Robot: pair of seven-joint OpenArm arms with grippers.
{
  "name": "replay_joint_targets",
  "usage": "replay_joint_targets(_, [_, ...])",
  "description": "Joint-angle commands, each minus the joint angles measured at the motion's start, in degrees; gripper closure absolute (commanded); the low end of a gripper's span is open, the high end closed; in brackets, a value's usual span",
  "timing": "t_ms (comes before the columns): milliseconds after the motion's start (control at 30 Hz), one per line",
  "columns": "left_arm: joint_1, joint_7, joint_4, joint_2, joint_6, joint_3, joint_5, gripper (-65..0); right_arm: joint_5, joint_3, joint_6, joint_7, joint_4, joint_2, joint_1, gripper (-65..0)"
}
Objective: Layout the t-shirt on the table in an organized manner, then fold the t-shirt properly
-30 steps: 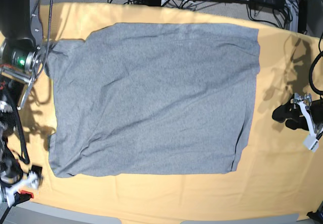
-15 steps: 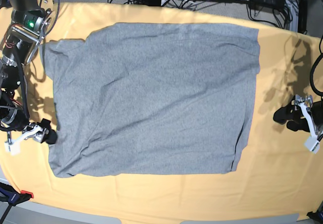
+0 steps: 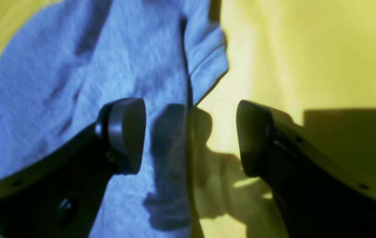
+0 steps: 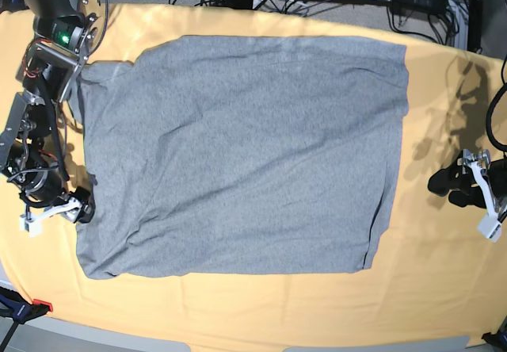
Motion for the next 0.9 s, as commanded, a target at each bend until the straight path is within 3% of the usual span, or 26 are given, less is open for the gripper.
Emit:
replay_joint_targets(0, [-1.44, -1.05, 0.63, -1.53, -0.20, -0.94, -1.11, -44.3, 1.01, 0.15, 0.79, 1.81, -0.57, 1.22, 3.02, -43.1])
replay_joint_targets(100, [-1.42, -0.66, 0.63, -1.53, -0.22, -0.94, -1.14, -44.3, 0.98, 0.15, 2.03, 2.45, -6.16, 1.49, 6.47, -43.2])
replay_joint_targets(233, [-1.42, 0.04, 0.63, -1.51, -0.22, -0.94, -1.16, -44.3, 0.37, 0.28, -0.22, 4.83, -13.53, 2.34, 10.40, -43.2])
replay_joint_targets(433, [-1.42, 0.26, 0.63, -1.51, -0.20, -0.94, -1.36, -44.3, 0.55, 0.31, 1.75, 4.81, -16.68, 2.38, 12.28, -43.2])
replay_joint_targets(500, [-1.42, 0.42, 0.63, -1.51, -0.20, -0.94, -1.36, -44.3, -0.76, 0.31, 0.59, 5.33, -16.68, 2.49, 12.28, -43.2])
replay_joint_targets(600, [-1.42, 0.44, 0.63, -1.51, -0.20, -0.94, -1.36, -44.3, -6.88, 0.31, -6.03, 7.45, -16.68, 2.49, 12.13, -43.2])
replay_joint_targets(800, [-1.42, 0.44, 0.63, -1.51, -0.20, -0.94, -1.40, -44.3, -6.91, 0.31, -6.12, 8.37, -16.72, 2.45, 11.13, -43.2])
replay_joint_targets(867, [-1.42, 0.44, 0.63, -1.51, -0.22, -0.94, -1.42, -44.3, -6.64, 0.31, -4.76, 8.90, -16.72, 2.32, 10.99, -43.2])
